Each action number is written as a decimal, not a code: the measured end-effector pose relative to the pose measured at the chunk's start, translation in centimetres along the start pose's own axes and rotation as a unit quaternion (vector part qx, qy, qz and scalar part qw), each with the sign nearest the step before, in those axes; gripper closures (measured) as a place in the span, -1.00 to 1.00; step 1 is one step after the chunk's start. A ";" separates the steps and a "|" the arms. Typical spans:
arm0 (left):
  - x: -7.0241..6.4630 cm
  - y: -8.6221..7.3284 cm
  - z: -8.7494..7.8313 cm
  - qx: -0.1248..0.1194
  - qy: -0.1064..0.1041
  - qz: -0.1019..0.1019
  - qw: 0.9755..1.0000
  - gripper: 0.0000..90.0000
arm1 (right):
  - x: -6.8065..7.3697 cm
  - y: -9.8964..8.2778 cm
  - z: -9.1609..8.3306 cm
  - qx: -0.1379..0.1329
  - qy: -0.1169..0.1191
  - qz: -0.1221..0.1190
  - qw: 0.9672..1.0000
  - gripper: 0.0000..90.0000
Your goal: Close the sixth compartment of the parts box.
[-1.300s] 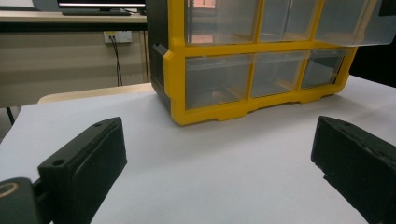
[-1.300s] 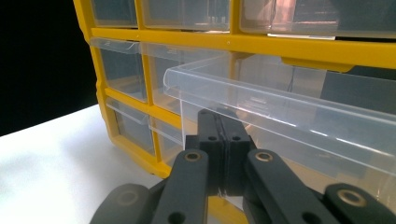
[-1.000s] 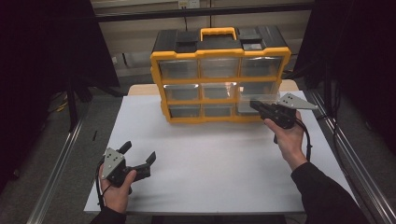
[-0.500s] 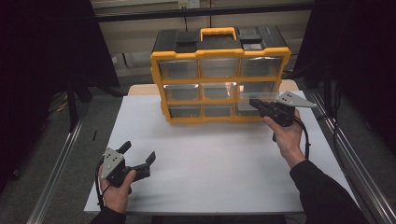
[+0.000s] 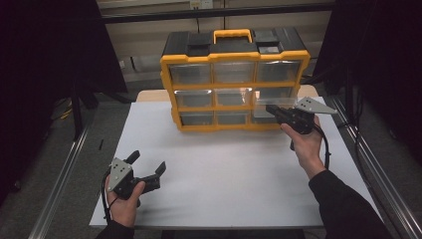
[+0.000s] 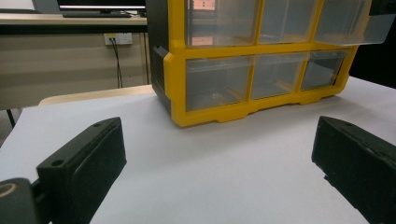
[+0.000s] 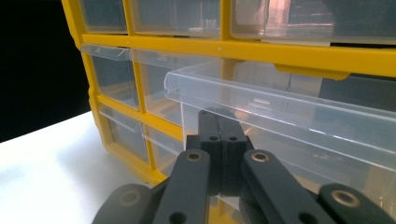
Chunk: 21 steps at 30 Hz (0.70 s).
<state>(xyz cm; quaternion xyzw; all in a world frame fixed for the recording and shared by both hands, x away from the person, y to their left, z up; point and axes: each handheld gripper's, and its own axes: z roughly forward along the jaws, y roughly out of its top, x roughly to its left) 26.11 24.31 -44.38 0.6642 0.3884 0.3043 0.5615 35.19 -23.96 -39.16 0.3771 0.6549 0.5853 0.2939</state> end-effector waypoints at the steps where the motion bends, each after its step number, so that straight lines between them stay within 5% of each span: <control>1: 0.0 0.0 0.0 0.000 0.000 0.000 1.000 -0.94 | 0.0 0.0 0.0 0.000 0.002 -0.001 1.000 1.00; 21: 0.0 0.0 0.0 0.000 0.000 0.000 1.000 -0.94 | -0.3 0.1 0.7 -0.002 0.000 0.003 1.000 1.00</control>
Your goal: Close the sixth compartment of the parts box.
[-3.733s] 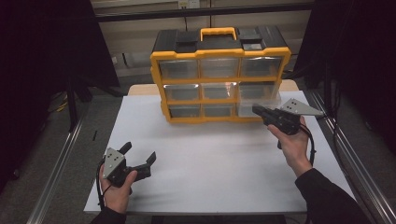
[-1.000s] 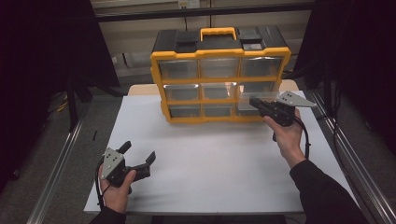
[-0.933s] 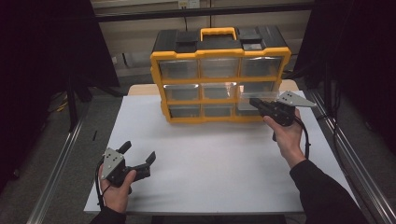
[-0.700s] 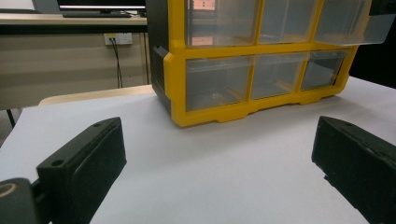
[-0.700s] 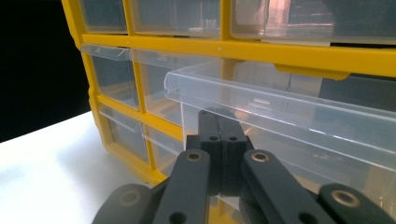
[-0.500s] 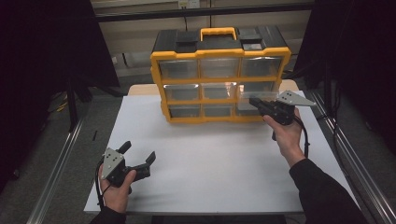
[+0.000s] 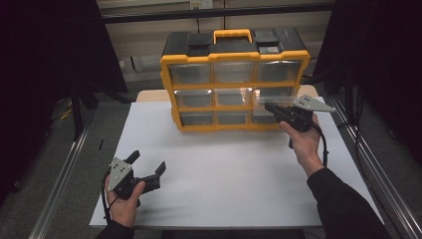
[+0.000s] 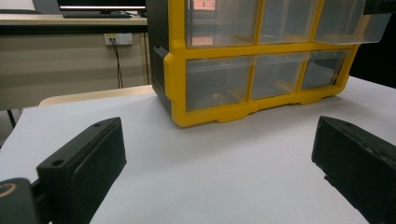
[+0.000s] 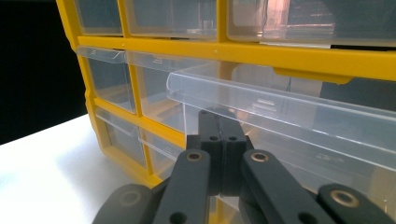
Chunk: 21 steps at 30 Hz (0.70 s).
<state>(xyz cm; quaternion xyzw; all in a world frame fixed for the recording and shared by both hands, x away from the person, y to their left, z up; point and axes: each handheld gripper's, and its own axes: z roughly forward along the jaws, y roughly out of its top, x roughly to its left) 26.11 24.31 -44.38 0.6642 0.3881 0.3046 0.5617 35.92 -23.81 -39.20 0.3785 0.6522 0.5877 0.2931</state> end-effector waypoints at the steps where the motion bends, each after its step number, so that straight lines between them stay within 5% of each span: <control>1: 0.0 0.0 0.0 0.000 0.000 0.000 1.000 -0.93 | 0.0 0.0 0.0 0.001 0.001 0.001 1.000 1.00; 21: 0.1 0.0 -0.1 -0.001 -0.001 -0.001 1.000 -0.93 | -0.3 -0.2 0.5 -0.007 -0.003 0.008 1.000 1.00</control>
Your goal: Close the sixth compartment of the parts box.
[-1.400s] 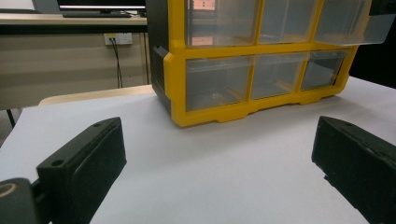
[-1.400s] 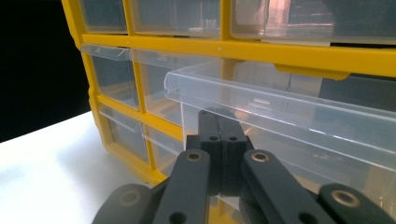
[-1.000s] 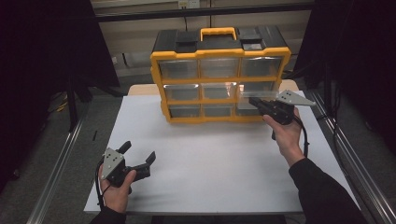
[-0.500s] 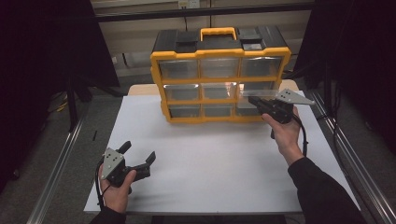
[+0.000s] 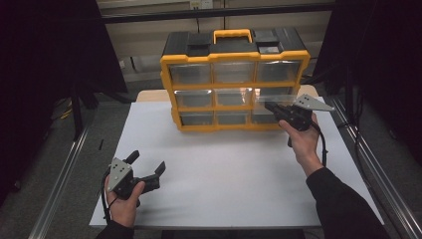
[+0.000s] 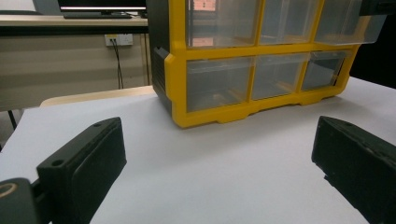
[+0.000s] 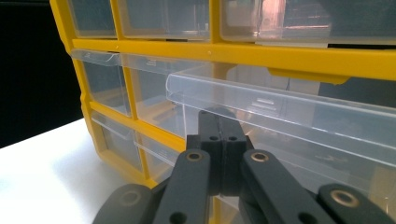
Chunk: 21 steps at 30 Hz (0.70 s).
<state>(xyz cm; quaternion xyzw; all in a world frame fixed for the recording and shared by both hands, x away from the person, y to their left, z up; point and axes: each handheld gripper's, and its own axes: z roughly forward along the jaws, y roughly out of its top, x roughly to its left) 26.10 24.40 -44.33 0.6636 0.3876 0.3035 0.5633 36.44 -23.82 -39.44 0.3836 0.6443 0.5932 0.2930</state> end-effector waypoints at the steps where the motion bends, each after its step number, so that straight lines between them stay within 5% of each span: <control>1: 0.0 0.0 0.0 0.000 0.000 0.000 1.000 -0.93 | 0.0 0.0 0.0 0.000 0.000 0.000 1.000 1.00; 21: 0.0 -0.1 0.1 0.005 0.002 0.000 1.000 -0.93 | -0.3 0.2 0.4 0.003 0.000 -0.004 1.000 1.00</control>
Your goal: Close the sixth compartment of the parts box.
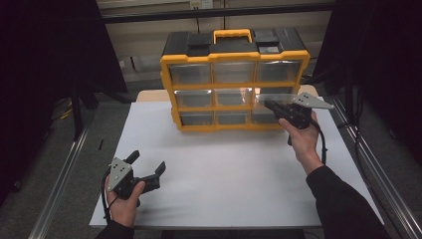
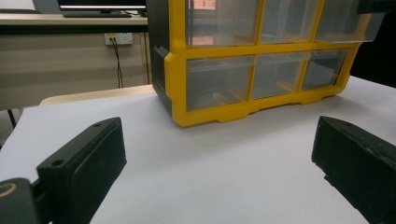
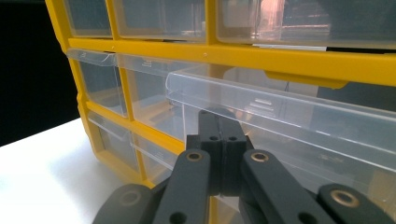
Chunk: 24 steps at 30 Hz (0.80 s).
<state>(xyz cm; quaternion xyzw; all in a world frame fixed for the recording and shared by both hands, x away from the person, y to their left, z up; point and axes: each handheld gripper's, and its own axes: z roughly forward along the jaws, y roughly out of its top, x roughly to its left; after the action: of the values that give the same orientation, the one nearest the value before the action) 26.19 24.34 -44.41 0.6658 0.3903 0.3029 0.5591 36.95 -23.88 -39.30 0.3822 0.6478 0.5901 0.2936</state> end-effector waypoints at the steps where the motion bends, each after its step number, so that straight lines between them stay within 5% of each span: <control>1: 0.0 0.0 0.0 -0.001 0.000 -0.001 1.000 -0.93 | 0.0 0.0 0.0 -0.001 0.001 0.001 1.000 1.00; 24: 0.0 0.0 0.0 -0.005 -0.003 -0.003 1.000 -0.93 | -0.8 0.0 1.0 -0.007 -0.014 0.015 1.000 1.00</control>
<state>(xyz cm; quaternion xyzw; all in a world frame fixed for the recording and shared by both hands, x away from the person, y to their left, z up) 26.22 24.37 -44.43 0.6627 0.3895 0.3009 0.5644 38.21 -24.00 -39.53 0.3975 0.6338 0.5936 0.2966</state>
